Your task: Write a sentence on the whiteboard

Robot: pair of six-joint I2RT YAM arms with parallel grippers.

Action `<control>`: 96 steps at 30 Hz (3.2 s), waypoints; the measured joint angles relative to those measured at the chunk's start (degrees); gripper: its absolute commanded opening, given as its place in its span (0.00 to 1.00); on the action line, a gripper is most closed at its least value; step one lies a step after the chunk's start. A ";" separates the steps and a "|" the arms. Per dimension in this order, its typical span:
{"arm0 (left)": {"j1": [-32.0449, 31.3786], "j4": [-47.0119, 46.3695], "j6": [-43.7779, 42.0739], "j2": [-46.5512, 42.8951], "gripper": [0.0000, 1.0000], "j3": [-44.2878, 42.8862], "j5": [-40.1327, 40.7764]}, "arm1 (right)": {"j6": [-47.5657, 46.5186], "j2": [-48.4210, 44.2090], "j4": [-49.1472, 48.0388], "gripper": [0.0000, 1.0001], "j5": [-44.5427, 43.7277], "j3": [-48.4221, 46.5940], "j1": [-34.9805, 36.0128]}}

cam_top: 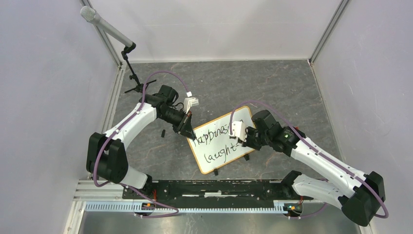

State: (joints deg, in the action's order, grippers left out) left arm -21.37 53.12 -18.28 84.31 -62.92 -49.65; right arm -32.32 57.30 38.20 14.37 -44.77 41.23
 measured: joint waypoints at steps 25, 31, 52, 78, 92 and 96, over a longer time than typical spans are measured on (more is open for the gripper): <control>0.00 0.00 0.00 0.00 0.02 0.00 -0.02 | -1.25 -1.49 1.73 0.00 -2.29 2.03 0.00; 0.00 0.00 0.00 0.00 0.03 0.00 0.00 | -1.53 -1.92 2.82 0.00 -2.69 -0.02 -0.11; 0.00 0.00 0.00 0.00 0.02 0.00 0.00 | -1.42 -1.44 1.29 0.00 -5.95 -1.22 -0.17; 0.00 0.00 0.00 0.00 0.02 0.00 -0.02 | -1.62 -1.68 3.48 0.00 -4.94 1.55 -0.48; 0.00 0.00 0.00 0.00 0.02 0.00 -0.02 | -0.50 -1.68 2.60 0.00 -5.99 0.02 -1.03; 0.00 0.00 0.00 0.00 0.02 0.00 -0.02 | -0.48 -1.64 2.43 0.00 -6.36 -0.13 -1.42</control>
State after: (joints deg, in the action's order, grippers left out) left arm -21.37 53.12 -18.28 84.31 -62.92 -49.67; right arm -32.80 55.66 40.62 8.01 -44.91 39.81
